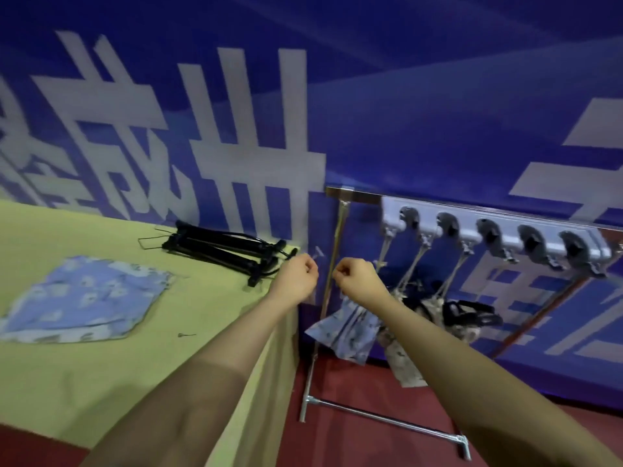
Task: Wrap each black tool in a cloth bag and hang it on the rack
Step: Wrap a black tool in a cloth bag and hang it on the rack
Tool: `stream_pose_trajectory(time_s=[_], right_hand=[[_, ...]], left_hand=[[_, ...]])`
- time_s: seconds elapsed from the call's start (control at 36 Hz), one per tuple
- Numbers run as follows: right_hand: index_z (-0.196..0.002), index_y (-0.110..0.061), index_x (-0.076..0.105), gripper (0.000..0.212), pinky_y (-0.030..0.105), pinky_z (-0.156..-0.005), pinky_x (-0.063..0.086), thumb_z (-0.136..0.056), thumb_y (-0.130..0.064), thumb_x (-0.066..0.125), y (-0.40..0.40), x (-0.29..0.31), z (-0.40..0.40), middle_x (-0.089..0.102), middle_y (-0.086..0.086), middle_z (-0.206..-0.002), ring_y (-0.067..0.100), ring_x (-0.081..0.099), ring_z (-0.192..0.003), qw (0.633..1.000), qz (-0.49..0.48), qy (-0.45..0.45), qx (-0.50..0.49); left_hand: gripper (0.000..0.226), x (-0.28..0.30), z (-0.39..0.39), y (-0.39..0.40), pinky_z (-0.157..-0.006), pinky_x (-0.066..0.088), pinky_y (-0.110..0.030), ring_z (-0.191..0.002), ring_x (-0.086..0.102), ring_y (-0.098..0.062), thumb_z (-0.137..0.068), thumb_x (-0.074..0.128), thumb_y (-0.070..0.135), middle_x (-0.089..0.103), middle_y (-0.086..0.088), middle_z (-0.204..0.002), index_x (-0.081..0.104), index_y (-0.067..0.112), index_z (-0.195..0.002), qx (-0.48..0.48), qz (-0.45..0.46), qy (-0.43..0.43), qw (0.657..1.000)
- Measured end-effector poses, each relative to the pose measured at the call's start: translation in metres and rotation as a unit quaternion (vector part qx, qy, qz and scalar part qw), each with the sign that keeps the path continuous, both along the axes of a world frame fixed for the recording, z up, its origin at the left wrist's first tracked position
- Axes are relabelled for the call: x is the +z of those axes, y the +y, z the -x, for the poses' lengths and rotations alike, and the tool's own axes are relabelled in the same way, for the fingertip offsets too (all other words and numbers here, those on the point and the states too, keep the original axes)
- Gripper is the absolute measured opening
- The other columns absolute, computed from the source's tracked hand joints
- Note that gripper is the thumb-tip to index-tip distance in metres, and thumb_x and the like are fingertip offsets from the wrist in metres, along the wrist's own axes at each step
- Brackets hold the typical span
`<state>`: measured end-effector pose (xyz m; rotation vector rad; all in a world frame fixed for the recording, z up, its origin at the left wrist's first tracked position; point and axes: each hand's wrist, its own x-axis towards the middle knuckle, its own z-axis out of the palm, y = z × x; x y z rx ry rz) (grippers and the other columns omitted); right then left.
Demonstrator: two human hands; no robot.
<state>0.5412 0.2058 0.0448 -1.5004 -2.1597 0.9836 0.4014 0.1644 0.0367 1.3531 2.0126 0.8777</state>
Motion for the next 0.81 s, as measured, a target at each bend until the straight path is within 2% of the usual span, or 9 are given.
stream_pose_trajectory(time_s=[0.08, 0.17, 0.31, 0.42, 0.5, 0.69, 0.81], right_hand=[[-0.069, -0.008, 0.055, 0.022, 0.040, -0.067, 0.051, -0.089, -0.013, 0.048, -0.010, -0.002, 0.049, 0.063, 0.019, -0.071, 0.032, 0.059, -0.071, 1.000, -0.006, -0.004, 0.002], [-0.064, -0.017, 0.051, 0.025, 0.039, -0.072, 0.053, -0.090, -0.017, 0.049, -0.018, -0.005, 0.094, 0.060, 0.009, -0.064, 0.031, 0.062, -0.071, 1.000, -0.010, -0.013, 0.017], [-0.064, -0.024, 0.050, 0.027, 0.043, -0.069, 0.055, -0.089, -0.014, 0.049, -0.030, -0.004, 0.158, 0.060, 0.003, -0.069, 0.030, 0.065, -0.072, 0.997, -0.006, -0.016, 0.069], [-0.078, -0.016, 0.061, 0.016, 0.043, -0.071, 0.055, -0.088, -0.016, 0.049, -0.031, -0.010, 0.203, 0.066, 0.007, -0.077, 0.030, 0.064, -0.077, 0.994, 0.003, -0.020, 0.105], [-0.088, -0.011, 0.064, 0.018, 0.044, -0.074, 0.056, -0.089, -0.019, 0.048, -0.030, -0.019, 0.228, 0.068, 0.010, -0.086, 0.030, 0.065, -0.081, 0.990, 0.009, -0.024, 0.137], [-0.088, -0.021, 0.062, 0.012, 0.038, -0.076, 0.054, -0.089, -0.020, 0.050, -0.015, -0.032, 0.271, 0.066, 0.003, -0.092, 0.023, 0.062, -0.085, 0.977, 0.011, -0.047, 0.206], [-0.096, -0.017, 0.066, 0.016, 0.037, -0.078, 0.053, -0.090, -0.016, 0.051, -0.011, -0.045, 0.298, 0.065, 0.003, -0.097, 0.021, 0.062, -0.089, 0.975, 0.024, -0.046, 0.217]], left_hand=[[0.023, -0.004, 0.048, -0.016, -0.076, 0.055, -0.042, -0.077, 0.067, -0.032, -0.090, 0.051, 0.018, 0.069, -0.013, -0.079, 0.051, 0.021, -0.067, 0.005, 0.015, 0.009, 1.000], [0.020, -0.004, 0.090, -0.034, -0.075, 0.055, -0.043, -0.079, 0.067, -0.033, -0.089, 0.048, 0.021, 0.070, -0.013, -0.083, 0.052, 0.023, -0.069, 0.026, 0.022, 0.011, 0.999], [0.014, -0.001, 0.147, -0.063, -0.075, 0.054, -0.039, -0.083, 0.064, -0.032, -0.091, 0.045, 0.015, 0.067, -0.012, -0.093, 0.059, 0.013, -0.092, 0.066, 0.035, 0.003, 0.997], [0.018, -0.009, 0.188, -0.076, -0.073, 0.049, -0.033, -0.088, 0.062, -0.031, -0.091, 0.042, 0.010, 0.065, -0.012, -0.099, 0.059, 0.010, -0.100, 0.104, 0.048, 0.014, 0.993], [0.018, -0.014, 0.209, -0.081, -0.077, 0.049, -0.035, -0.091, 0.060, -0.031, -0.092, 0.043, 0.010, 0.064, -0.012, -0.100, 0.058, 0.010, -0.102, 0.121, 0.059, 0.028, 0.991], [0.013, -0.023, 0.244, -0.089, -0.080, 0.049, -0.034, -0.095, 0.060, -0.031, -0.091, 0.046, 0.009, 0.065, -0.014, -0.102, 0.057, 0.009, -0.097, 0.173, 0.083, 0.023, 0.981], [0.016, -0.033, 0.271, -0.093, -0.083, 0.048, -0.033, -0.101, 0.059, -0.032, -0.091, 0.050, 0.009, 0.063, -0.017, -0.109, 0.057, 0.003, -0.105, 0.187, 0.111, 0.014, 0.976]])
